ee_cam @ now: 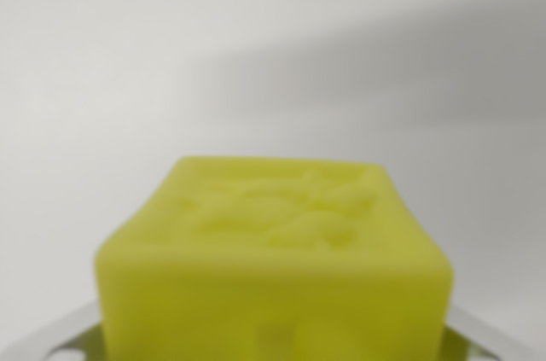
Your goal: Pick yellow cube
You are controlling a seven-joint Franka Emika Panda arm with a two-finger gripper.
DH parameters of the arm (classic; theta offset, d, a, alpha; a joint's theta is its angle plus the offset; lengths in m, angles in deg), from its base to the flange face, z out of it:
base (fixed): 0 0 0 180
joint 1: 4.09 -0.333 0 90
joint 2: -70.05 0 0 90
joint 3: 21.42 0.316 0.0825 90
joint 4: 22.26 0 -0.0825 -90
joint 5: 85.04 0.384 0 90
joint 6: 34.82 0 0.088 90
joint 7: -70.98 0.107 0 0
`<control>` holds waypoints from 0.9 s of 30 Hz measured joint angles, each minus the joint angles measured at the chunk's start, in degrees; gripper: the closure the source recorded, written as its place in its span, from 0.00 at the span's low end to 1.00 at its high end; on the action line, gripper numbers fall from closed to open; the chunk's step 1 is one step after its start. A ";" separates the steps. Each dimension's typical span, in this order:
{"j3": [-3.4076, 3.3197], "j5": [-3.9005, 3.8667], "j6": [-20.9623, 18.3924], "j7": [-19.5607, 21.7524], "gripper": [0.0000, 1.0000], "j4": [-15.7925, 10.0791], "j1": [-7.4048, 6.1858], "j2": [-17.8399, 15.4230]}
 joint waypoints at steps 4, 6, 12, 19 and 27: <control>0.00 0.05 -1.62 -0.03 1.00 0.29 0.00 -1.34; 0.00 0.07 -2.42 -0.05 1.00 0.44 0.00 -1.98; 0.00 0.12 -4.86 -0.09 1.00 1.02 -0.01 -3.86; 0.00 0.18 -7.71 -0.13 1.00 1.80 -0.01 -5.91; 0.00 0.23 -10.94 -0.17 1.00 2.89 -0.01 -8.05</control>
